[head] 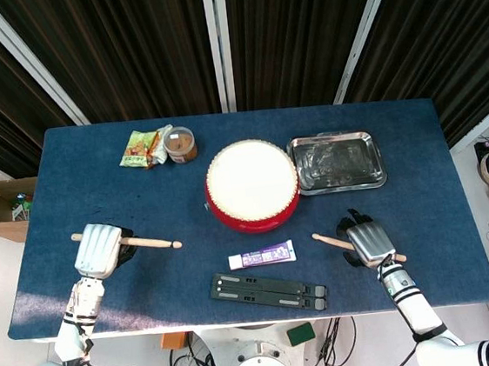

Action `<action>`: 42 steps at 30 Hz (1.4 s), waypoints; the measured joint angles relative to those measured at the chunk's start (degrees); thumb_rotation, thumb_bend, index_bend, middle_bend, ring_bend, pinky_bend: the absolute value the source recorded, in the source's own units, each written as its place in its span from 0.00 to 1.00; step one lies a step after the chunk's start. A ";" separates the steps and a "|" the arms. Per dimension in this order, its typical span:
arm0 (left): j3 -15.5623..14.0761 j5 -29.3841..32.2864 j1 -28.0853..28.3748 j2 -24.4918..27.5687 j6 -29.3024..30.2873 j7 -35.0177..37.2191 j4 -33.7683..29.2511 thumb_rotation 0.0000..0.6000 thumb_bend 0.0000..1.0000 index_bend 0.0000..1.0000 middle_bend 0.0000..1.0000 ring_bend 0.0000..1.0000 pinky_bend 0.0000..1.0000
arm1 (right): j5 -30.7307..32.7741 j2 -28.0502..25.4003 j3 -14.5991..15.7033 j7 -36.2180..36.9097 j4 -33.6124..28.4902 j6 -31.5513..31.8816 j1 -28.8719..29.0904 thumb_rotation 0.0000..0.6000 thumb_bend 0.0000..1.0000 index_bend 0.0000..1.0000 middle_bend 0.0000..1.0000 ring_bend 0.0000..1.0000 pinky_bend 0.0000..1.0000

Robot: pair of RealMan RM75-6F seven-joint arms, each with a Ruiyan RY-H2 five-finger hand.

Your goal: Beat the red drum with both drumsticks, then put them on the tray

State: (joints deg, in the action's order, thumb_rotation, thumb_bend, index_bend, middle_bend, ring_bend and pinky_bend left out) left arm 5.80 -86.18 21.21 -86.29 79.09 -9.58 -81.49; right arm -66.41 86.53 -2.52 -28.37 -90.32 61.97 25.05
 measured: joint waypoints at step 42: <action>-0.06 0.42 -0.79 1.03 0.67 -0.19 -1.38 1.00 0.38 1.00 1.00 1.00 1.00 | -7.03 -0.65 -6.23 52.93 0.59 3.99 -3.41 1.00 0.50 0.68 0.38 0.10 0.27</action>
State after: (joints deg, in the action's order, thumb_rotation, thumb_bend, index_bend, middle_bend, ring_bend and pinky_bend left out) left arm 5.74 -85.76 20.42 -85.26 79.76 -9.77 -82.88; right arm -73.44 85.88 -8.75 24.56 -89.73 65.97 21.64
